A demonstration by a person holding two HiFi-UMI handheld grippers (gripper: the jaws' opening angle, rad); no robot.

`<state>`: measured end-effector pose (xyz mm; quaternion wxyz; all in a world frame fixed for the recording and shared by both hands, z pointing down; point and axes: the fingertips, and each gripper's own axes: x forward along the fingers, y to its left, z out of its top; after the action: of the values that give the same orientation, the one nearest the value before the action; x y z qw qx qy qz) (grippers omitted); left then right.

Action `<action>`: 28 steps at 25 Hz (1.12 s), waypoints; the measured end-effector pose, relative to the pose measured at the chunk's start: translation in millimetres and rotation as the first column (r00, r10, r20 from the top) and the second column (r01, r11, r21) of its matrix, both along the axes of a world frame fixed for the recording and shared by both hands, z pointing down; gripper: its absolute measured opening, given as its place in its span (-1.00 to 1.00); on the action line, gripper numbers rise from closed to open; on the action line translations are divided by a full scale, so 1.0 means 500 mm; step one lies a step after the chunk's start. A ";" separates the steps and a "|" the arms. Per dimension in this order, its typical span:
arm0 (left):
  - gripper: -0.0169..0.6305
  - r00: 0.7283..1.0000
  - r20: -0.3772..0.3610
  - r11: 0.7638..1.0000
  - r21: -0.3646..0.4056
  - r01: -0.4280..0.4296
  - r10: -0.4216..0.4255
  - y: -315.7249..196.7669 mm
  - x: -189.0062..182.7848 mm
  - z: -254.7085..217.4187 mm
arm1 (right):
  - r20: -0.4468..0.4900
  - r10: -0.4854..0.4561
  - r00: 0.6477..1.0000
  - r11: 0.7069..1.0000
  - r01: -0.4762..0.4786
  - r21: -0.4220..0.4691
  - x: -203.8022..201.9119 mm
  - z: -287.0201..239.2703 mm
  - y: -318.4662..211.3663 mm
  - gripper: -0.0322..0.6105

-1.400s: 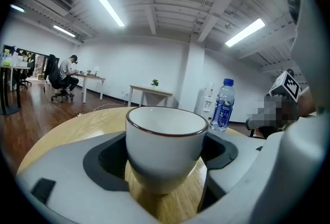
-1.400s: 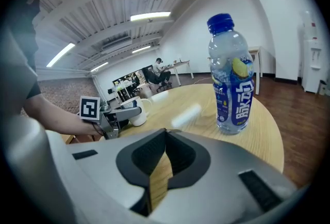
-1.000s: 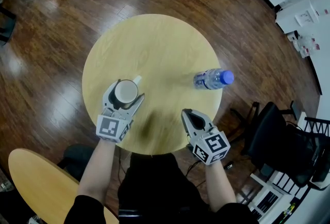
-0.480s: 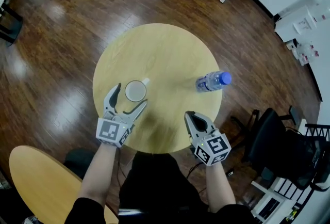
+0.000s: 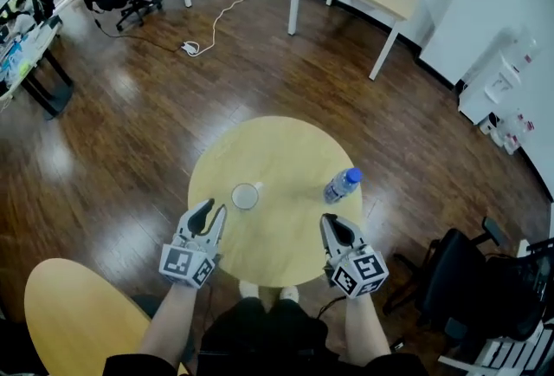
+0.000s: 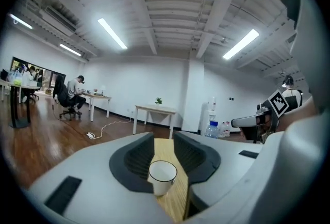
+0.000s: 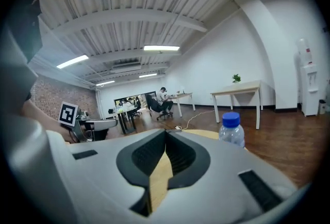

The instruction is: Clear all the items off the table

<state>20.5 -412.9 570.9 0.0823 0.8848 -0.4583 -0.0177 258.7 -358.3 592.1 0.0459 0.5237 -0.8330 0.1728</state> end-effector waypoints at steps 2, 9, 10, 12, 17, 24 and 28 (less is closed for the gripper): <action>-0.72 0.999 -0.016 0.999 0.023 0.035 -0.035 0.014 -0.012 -0.043 | 0.019 0.000 1.000 0.999 -0.001 0.049 0.020 -0.041 -0.003 -0.89; -0.95 0.980 -0.112 0.983 0.067 0.171 -0.163 0.125 -0.022 -0.147 | 0.032 -0.053 0.998 0.970 0.044 0.241 0.083 -0.211 0.043 -0.89; -0.95 0.976 -0.122 0.979 0.077 0.191 -0.181 0.141 -0.016 -0.156 | 0.038 -0.055 0.998 0.964 0.043 0.261 0.098 -0.227 0.054 -0.89; -0.95 0.969 -0.132 0.971 0.090 0.223 -0.211 0.170 -0.007 -0.169 | 0.054 -0.054 0.997 0.959 0.036 0.282 0.124 -0.241 0.074 -0.89; -0.95 0.962 -0.141 0.961 0.118 0.251 -0.234 0.235 0.005 -0.197 | 0.076 -0.075 0.994 0.965 0.053 0.255 0.159 -0.223 0.103 -0.89; -0.95 0.966 -0.118 0.961 0.129 0.243 -0.229 0.283 -0.020 -0.209 | 0.080 -0.068 0.994 0.963 0.044 0.266 0.137 -0.226 0.137 -0.90; -0.95 0.968 -0.118 0.961 0.143 0.236 -0.220 0.306 -0.032 -0.223 | 0.083 -0.067 0.994 0.969 0.045 0.241 0.115 -0.217 0.152 -0.90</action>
<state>4.3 -259.8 459.6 0.0333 0.8278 -0.5497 -0.1076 316.1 -282.3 483.5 -0.0506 0.4933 -0.8633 0.0935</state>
